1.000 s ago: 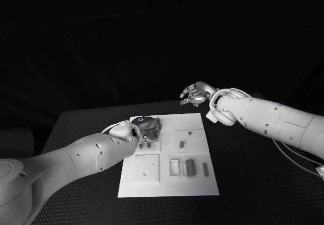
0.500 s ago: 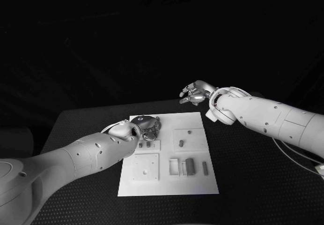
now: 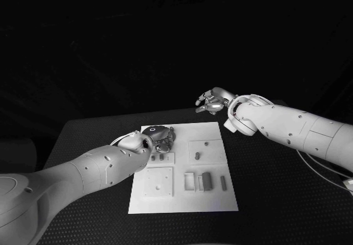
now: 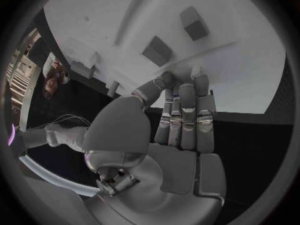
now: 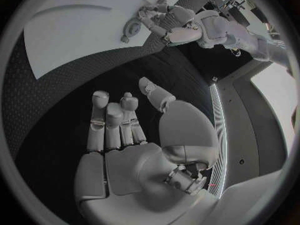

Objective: Assemble the parts on the task board

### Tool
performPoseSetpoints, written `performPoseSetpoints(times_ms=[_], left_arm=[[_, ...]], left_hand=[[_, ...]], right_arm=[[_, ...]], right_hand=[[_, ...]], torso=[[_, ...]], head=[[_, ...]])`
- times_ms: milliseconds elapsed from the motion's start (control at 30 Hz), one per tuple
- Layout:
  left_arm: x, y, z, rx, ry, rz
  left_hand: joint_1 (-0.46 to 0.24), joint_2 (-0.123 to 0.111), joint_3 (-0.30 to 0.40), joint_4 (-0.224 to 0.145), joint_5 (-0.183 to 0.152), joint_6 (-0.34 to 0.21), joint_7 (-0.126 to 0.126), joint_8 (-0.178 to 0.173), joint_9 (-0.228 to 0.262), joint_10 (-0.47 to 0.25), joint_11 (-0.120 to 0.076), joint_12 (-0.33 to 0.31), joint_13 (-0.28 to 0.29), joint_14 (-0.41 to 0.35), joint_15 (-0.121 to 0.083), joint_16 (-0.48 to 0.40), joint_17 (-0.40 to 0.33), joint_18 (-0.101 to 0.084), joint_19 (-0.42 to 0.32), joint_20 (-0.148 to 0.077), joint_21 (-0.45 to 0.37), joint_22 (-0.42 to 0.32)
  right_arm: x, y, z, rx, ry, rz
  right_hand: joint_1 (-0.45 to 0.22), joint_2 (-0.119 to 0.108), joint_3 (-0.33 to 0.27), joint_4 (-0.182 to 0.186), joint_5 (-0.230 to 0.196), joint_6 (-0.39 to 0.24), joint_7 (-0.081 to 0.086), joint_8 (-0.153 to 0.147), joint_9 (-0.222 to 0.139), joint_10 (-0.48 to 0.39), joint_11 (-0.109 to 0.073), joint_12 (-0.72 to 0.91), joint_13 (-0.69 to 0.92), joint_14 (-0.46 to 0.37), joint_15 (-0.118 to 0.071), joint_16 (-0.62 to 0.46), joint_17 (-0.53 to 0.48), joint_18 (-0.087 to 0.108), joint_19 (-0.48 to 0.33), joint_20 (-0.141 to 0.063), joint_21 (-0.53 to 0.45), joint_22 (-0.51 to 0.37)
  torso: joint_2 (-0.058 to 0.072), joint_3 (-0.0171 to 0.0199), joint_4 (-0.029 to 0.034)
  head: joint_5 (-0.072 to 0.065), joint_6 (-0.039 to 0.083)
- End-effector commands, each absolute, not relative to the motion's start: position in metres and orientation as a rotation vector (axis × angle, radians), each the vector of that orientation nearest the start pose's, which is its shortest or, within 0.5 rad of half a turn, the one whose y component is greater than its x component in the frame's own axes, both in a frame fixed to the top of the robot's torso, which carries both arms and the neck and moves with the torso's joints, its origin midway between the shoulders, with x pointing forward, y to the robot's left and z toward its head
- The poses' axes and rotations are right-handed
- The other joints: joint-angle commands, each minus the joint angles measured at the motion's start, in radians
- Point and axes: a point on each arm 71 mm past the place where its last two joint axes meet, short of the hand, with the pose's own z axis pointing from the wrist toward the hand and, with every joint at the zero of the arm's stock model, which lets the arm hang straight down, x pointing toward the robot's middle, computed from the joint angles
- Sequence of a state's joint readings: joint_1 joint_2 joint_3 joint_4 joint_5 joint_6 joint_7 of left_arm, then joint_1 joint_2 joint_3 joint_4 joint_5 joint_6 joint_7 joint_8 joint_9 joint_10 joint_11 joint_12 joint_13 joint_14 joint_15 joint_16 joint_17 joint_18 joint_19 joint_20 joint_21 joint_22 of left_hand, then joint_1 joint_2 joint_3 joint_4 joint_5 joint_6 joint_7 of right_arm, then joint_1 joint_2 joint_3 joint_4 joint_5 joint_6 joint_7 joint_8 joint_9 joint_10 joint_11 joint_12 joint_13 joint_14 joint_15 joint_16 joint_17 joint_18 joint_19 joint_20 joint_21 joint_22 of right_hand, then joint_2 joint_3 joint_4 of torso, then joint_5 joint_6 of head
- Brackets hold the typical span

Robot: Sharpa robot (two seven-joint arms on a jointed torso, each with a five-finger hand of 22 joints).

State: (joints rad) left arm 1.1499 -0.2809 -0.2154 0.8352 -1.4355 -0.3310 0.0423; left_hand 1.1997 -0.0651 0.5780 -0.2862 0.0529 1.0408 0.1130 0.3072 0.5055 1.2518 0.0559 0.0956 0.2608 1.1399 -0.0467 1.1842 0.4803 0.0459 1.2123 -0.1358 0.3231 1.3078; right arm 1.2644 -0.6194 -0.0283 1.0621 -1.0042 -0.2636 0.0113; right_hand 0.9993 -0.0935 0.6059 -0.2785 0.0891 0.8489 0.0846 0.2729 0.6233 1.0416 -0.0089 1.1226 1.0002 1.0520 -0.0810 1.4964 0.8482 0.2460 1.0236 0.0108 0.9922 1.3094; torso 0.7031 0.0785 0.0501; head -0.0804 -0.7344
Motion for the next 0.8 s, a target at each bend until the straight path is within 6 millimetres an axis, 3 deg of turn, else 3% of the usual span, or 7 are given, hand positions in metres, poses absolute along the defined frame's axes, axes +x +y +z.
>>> performPoseSetpoints(times_ms=[33, 500, 800], left_arm=[[0.535, 0.094, -0.303, 0.319, 1.825, -0.617], [0.536, 0.102, -0.297, 0.234, 1.79, -0.664], [0.543, 0.107, -0.283, 0.166, 1.75, -0.683]], left_hand=[[-0.003, 0.018, 0.009, 0.0, 0.005, 0.015, -0.003, 0.009, 0.006, 0.027, 0.005, 0.006, 0.005, 0.015, -0.004, 0.003, -0.004, 0.023, 0.008, -0.009, 0.01, 0.025], [-0.009, 0.023, 0.013, -0.002, 0.007, 0.022, -0.006, 0.012, 0.009, 0.041, -0.003, 0.002, 0.008, 0.034, -0.011, 0.01, -0.008, 0.023, 0.024, -0.017, 0.022, 0.025], [-0.008, 0.023, 0.017, -0.002, 0.01, 0.024, -0.008, 0.013, 0.011, 0.046, -0.005, -0.001, 0.009, 0.04, -0.014, 0.014, -0.009, 0.023, 0.03, -0.02, 0.028, 0.025]], right_arm=[[0.575, -0.226, -0.175, 0.287, 1.686, 0.736], [0.575, -0.228, -0.175, 0.289, 1.685, 0.733], [0.575, -0.23, -0.175, 0.29, 1.685, 0.731]], right_hand=[[-0.004, 0.004, 0.004, 0.001, 0.006, 0.09, 0.049, -0.005, -0.001, -0.104, 0.033, -0.002, -0.002, -0.005, 0.001, -0.004, -0.001, 0.016, -0.007, 0.003, -0.005, 0.014], [-0.003, 0.004, 0.004, 0.001, 0.006, 0.091, 0.049, -0.005, -0.001, -0.104, 0.033, -0.002, -0.002, -0.005, 0.001, -0.004, -0.001, 0.016, -0.007, 0.003, -0.005, 0.014], [-0.003, 0.005, 0.004, 0.001, 0.006, 0.091, 0.049, -0.005, -0.001, -0.104, 0.033, -0.002, -0.002, -0.005, 0.001, -0.004, 0.0, 0.016, -0.007, 0.003, -0.005, 0.014]], torso=[[0.0, -0.0002, 0.0001], [0.0, -0.0003, -0.0002], [-0.001, -0.0009, 0.0008]], head=[[0.0, 0.001], [0.001, 0.007], [0.003, 0.012]])
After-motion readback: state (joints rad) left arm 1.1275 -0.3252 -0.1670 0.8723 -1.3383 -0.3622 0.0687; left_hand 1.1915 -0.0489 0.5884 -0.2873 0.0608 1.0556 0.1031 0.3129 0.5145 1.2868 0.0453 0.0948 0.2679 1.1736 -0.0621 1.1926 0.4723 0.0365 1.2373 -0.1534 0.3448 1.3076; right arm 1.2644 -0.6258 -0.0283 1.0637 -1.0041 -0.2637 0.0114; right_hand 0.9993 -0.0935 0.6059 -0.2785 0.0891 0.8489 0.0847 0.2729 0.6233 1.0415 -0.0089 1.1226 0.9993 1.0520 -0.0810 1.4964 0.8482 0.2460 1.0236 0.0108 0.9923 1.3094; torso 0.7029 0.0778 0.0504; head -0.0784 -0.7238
